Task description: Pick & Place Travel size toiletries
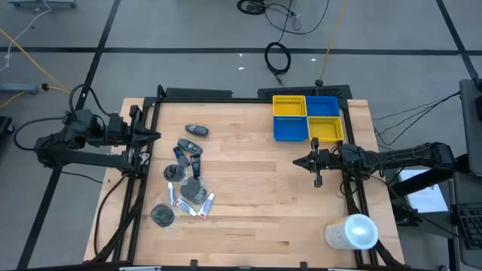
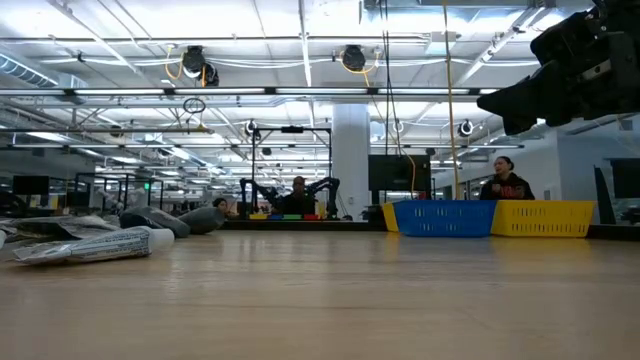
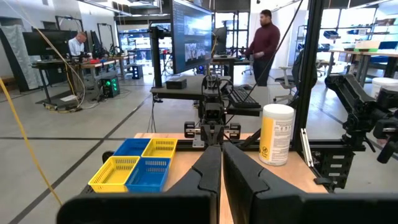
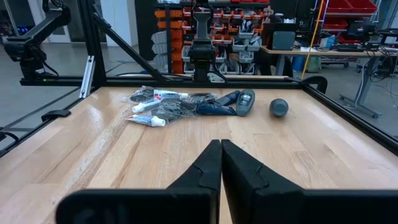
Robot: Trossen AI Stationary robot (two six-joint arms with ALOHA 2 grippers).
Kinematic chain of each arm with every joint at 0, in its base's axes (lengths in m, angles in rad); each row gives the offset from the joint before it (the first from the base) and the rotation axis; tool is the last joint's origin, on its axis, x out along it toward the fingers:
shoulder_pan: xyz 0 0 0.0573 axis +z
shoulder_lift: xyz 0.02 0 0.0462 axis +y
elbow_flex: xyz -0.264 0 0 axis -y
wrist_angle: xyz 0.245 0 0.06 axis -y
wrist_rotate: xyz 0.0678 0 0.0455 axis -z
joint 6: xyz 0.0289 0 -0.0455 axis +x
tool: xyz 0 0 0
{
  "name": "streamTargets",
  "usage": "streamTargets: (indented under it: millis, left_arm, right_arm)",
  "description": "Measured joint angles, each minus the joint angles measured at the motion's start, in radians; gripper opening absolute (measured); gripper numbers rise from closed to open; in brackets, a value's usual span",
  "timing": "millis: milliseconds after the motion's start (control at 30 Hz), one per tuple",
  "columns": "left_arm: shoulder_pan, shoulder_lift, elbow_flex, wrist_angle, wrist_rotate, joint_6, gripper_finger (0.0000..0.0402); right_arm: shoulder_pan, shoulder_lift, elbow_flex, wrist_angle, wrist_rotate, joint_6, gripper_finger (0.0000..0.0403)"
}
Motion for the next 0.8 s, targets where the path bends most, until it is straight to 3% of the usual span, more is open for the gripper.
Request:
streamTargets:
  millis: [800]
  left_arm:
    - [0.0, 0.0, 0.0, 0.056, 0.007, -0.039, 0.0019]
  right_arm:
    - [0.0, 0.0, 0.0, 0.0, 0.0, 0.0, 0.0004]
